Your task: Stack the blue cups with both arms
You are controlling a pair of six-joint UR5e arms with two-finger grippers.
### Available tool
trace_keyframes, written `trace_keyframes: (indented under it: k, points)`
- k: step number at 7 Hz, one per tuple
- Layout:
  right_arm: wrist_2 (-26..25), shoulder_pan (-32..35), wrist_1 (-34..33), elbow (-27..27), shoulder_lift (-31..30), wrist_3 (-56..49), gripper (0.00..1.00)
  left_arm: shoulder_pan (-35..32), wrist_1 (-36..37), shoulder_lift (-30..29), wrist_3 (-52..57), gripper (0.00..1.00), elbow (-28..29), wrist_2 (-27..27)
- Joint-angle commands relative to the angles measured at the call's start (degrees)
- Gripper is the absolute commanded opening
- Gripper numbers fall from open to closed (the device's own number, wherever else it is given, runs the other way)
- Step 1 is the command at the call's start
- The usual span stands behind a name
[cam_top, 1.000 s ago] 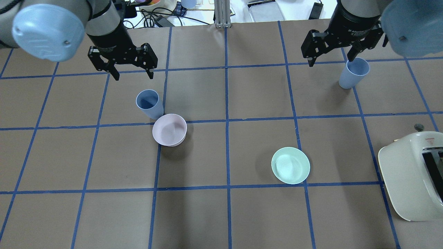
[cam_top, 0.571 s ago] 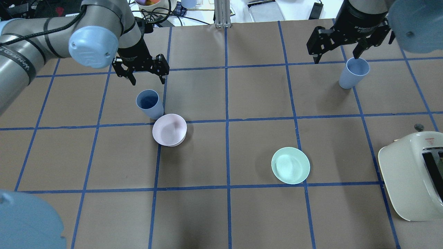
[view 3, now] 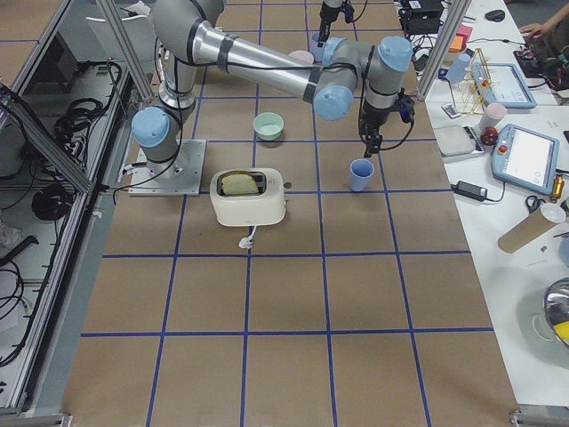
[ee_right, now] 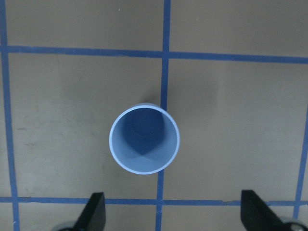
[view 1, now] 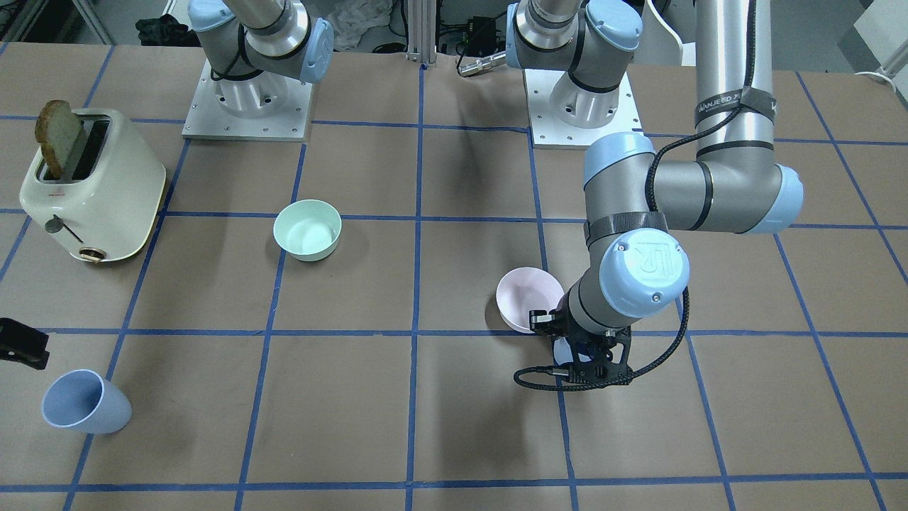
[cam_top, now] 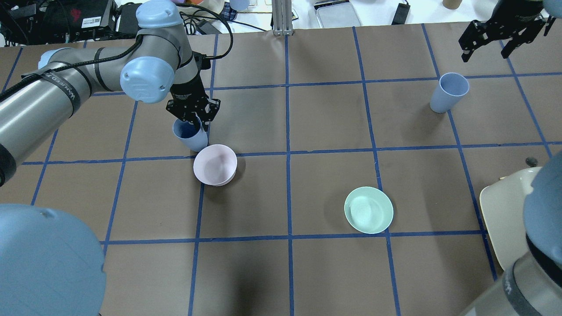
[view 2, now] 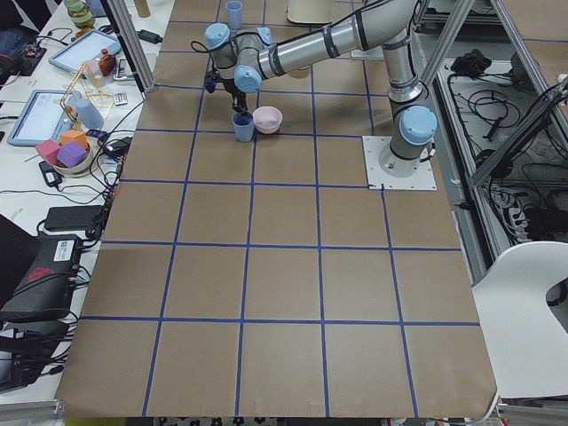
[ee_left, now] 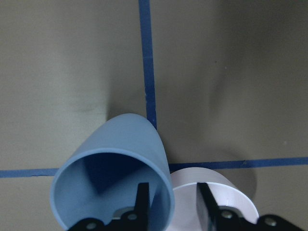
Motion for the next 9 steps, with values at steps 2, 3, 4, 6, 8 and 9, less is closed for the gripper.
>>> trace_keyframes:
  k: [2, 3, 4, 6, 8, 9]
  points:
    - [2.49, -1.02, -4.01, -2.12, 7.54, -2.17, 1.00, -4.04, 0.68, 1.72, -2.24, 0.00, 4.40, 0.23]
    - [3.03, -1.02, -3.95, -1.77, 8.51, -2.17, 1.00, -7.99, -1.94, 0.86, -6.78, 0.00, 8.96, 0.40]
    - [3.04, -1.02, -3.77, -1.59, 8.78, -2.26, 0.98, -11.60, -2.05, 0.24, -14.14, 0.00, 10.65, -0.38]
    - [2.42, -1.02, -3.42, -0.10, 9.22, -2.26, 0.85, -19.24, -2.14, -0.55, -20.61, 0.00, 7.27, -0.65]
    - [2.68, -1.11, -3.51, 0.87, 9.22, -2.26, 0.63, -22.87, -1.53, 0.06, -23.85, 0.00, 1.65, -2.92]
    - [2.60, -1.11, -3.77, 1.22, 9.22, -2.35, 0.54, -24.19, -1.27, 0.41, -24.23, 0.00, -0.38, -3.37]
